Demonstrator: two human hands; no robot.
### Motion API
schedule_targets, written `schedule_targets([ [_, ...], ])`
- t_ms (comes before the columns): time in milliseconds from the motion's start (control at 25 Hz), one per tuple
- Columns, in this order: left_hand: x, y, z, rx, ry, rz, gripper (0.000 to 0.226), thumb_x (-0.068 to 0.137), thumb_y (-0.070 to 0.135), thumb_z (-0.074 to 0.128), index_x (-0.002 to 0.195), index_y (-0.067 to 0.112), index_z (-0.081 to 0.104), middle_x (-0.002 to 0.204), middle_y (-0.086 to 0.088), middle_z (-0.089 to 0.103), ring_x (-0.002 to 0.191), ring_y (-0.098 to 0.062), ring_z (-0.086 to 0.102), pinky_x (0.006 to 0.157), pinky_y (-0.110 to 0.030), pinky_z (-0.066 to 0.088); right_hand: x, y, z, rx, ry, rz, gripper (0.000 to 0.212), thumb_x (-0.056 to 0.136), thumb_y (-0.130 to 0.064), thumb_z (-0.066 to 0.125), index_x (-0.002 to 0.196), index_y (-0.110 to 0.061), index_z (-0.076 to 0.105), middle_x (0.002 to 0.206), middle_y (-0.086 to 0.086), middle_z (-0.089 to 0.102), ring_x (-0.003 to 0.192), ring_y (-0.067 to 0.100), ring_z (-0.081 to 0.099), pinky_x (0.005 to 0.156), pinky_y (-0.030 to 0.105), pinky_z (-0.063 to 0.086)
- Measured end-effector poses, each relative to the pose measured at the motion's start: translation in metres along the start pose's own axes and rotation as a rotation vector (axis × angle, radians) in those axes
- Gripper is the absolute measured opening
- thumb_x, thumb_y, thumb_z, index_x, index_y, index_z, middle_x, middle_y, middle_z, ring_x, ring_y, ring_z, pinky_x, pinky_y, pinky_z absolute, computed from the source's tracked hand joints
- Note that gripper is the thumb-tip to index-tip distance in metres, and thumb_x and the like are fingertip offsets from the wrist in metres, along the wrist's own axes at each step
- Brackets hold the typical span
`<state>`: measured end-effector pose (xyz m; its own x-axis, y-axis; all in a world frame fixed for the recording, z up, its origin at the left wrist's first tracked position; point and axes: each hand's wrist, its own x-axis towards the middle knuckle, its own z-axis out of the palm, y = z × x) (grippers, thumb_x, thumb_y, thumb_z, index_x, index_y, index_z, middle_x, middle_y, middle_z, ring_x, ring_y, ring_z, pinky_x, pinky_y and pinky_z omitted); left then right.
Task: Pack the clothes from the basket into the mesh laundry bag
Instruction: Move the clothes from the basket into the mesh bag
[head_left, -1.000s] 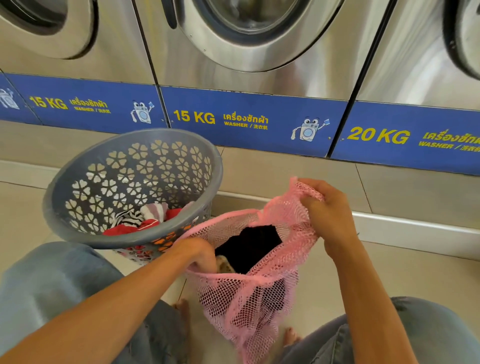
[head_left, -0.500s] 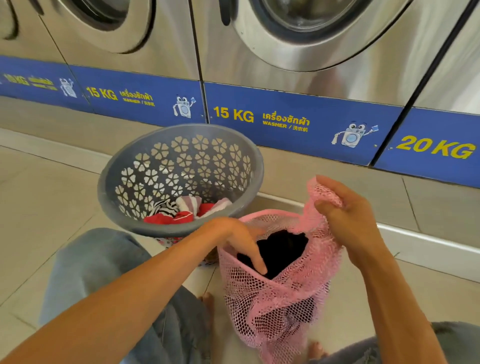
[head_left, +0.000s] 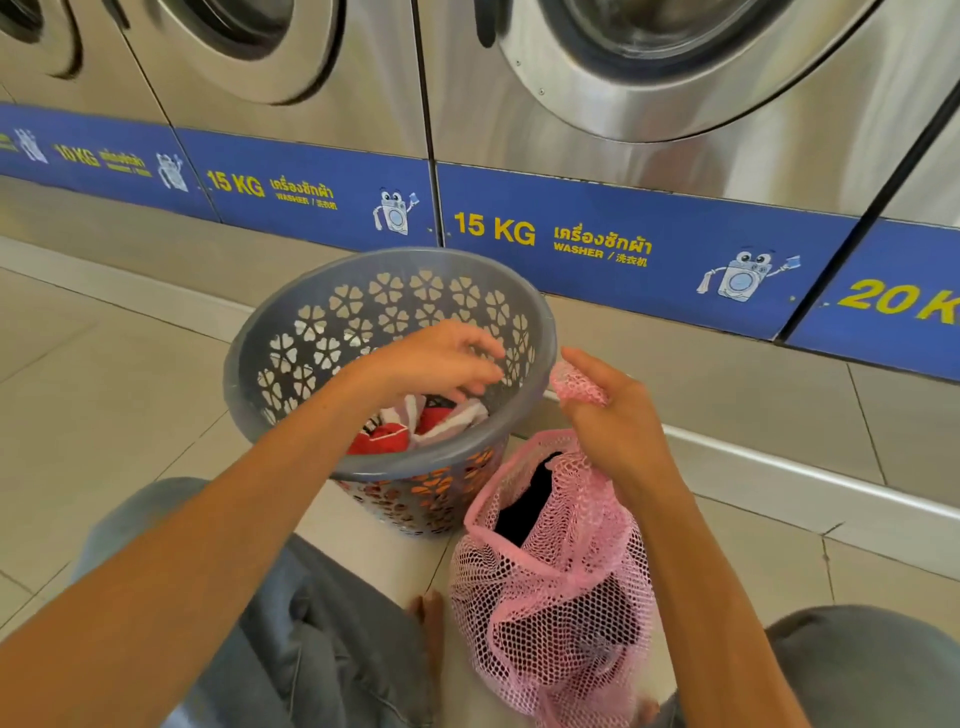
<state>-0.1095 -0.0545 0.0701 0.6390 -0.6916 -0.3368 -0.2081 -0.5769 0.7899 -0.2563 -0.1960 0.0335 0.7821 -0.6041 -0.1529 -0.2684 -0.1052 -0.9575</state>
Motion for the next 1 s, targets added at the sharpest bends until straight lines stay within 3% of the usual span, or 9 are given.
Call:
schedule_targets([
  [80,0.007,-0.020,-0.005,0.117,0.010,-0.076,0.029,0.095,0.022,0.064,0.123,0.019,0.063,0.114,-0.007,0.068,0.100,-0.022,0.068,0.084,-0.035,0.059,0.000,-0.005,0.012,-0.007,-0.007,-0.006,0.060,0.091,-0.002,0.052,0.137,-0.040,0.057,0.088,-0.027,0.060,0.036,0.001,0.044,0.037,0.020,0.038],
  [240,0.030,-0.060,-0.008,0.430,-0.122,-0.216,0.037,0.091,0.029,0.067,0.126,0.017,0.063,0.125,-0.008,0.064,0.110,-0.029,0.062,0.093,-0.043,0.052,0.004,-0.012,0.036,-0.060,-0.027,-0.058,0.056,0.090,-0.014,0.061,0.140,-0.037,0.055,0.138,-0.011,0.059,0.081,0.010,0.067,0.071,0.031,0.058],
  [320,0.040,-0.074,-0.010,0.594,-0.188,-0.290,0.045,0.090,0.029,0.069,0.130,0.011,0.061,0.130,-0.006,0.059,0.108,-0.025,0.058,0.089,-0.036,0.048,0.005,-0.013,0.042,-0.097,-0.017,-0.054,0.055,0.090,-0.018,0.064,0.141,-0.036,0.055,0.143,-0.009,0.056,0.101,0.016,0.067,0.089,0.036,0.057],
  [400,0.049,-0.090,-0.012,0.744,-0.251,-0.387,0.052,0.088,0.028,0.070,0.134,0.007,0.057,0.133,-0.007,0.057,0.111,-0.024,0.057,0.090,-0.034,0.047,0.011,-0.011,0.042,-0.113,0.007,-0.055,0.053,0.090,-0.019,0.064,0.141,-0.033,0.056,0.139,-0.009,0.057,0.114,0.015,0.061,0.096,0.032,0.051],
  [560,0.069,-0.129,-0.018,0.953,-0.427,-0.632,0.071,0.075,0.038,0.076,0.137,0.012,0.051,0.137,-0.007,0.055,0.116,-0.027,0.058,0.094,-0.035,0.048,0.021,-0.004,0.037,-0.034,0.038,0.002,0.052,0.090,-0.015,0.067,0.139,-0.027,0.056,0.118,-0.014,0.051,0.108,0.010,0.055,0.091,0.025,0.044],
  [680,0.073,-0.130,-0.015,0.993,-0.480,-0.732,0.065,0.089,0.043,0.067,0.144,0.015,0.046,0.143,-0.007,0.051,0.120,-0.027,0.054,0.095,-0.033,0.043,0.029,-0.001,0.034,0.054,0.042,0.055,0.063,0.088,-0.017,0.071,0.146,-0.028,0.048,0.138,-0.013,0.051,0.117,0.007,0.048,0.101,0.032,0.044],
  [800,0.074,-0.123,-0.010,0.941,-0.444,-0.689,0.044,0.092,0.034,0.066,0.126,0.007,0.058,0.123,-0.009,0.061,0.107,-0.023,0.053,0.097,-0.026,0.043,0.032,0.001,0.031,0.091,0.042,0.066,0.066,0.089,-0.015,0.070,0.149,-0.028,0.045,0.150,-0.009,0.046,0.116,0.007,0.046,0.097,0.031,0.044],
  [880,0.075,-0.122,-0.018,0.832,-0.430,-0.670,0.043,0.080,0.032,0.075,0.114,0.008,0.064,0.108,-0.008,0.067,0.097,-0.025,0.060,0.097,-0.032,0.051,0.029,0.001,0.027,0.105,0.030,0.066,0.065,0.090,-0.014,0.070,0.148,-0.028,0.044,0.145,-0.009,0.048,0.105,0.006,0.049,0.088,0.028,0.042],
  [1000,0.065,-0.109,-0.045,0.674,-0.286,-0.570,0.041,0.067,0.032,0.078,0.101,0.011,0.070,0.095,-0.007,0.073,0.079,-0.027,0.071,0.075,-0.035,0.061,0.024,0.000,0.022,0.134,0.014,0.085,0.066,0.090,-0.014,0.070,0.150,-0.025,0.043,0.144,-0.007,0.047,0.103,0.006,0.053,0.088,0.029,0.041],
])
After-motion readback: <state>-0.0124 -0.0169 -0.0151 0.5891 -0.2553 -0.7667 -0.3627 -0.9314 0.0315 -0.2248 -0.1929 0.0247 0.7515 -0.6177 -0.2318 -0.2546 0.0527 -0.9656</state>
